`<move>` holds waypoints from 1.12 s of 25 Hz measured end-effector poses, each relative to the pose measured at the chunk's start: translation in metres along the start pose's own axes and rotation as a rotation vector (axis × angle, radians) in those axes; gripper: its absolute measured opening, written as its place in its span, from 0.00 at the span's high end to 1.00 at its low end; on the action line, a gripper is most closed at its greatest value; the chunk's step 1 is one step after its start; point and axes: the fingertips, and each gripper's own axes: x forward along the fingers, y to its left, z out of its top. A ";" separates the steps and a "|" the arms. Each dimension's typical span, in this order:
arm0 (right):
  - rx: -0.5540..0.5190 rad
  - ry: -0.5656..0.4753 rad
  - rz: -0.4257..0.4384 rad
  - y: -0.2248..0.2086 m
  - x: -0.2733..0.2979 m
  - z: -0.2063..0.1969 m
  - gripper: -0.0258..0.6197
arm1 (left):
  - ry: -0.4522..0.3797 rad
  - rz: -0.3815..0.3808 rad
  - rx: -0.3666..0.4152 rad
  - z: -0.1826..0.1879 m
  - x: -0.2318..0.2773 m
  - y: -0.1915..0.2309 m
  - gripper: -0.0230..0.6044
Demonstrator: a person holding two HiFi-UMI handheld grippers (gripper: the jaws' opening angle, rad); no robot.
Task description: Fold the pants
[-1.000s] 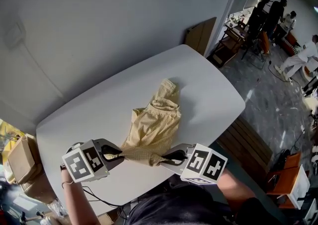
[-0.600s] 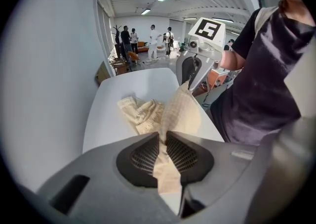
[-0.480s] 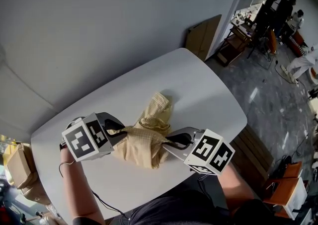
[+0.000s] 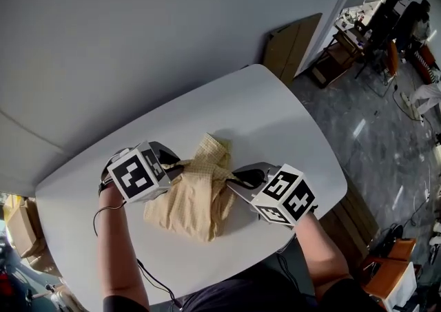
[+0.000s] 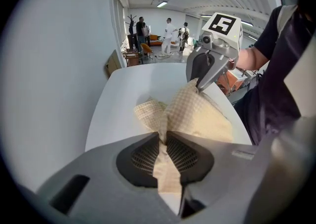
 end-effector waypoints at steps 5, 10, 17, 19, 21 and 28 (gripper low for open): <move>0.041 0.008 -0.006 -0.034 0.020 -0.010 0.89 | -0.028 0.017 -0.062 -0.001 0.037 0.025 0.88; 0.043 0.033 -0.053 -0.057 0.041 -0.022 0.88 | -0.031 0.037 -0.106 -0.009 0.065 0.039 0.87; 0.022 0.055 -0.186 -0.076 0.053 -0.038 0.81 | -0.126 0.183 -0.157 -0.013 0.065 0.058 0.79; 0.050 0.014 -0.225 -0.087 0.040 -0.031 0.76 | -0.163 0.253 -0.167 -0.013 0.050 0.069 0.80; 0.069 -0.034 -0.258 -0.092 0.026 -0.019 0.76 | -0.194 0.335 -0.171 -0.015 0.028 0.078 0.86; 0.010 -0.096 -0.240 -0.042 0.004 -0.002 0.85 | -0.287 0.306 -0.252 -0.019 -0.006 0.028 0.97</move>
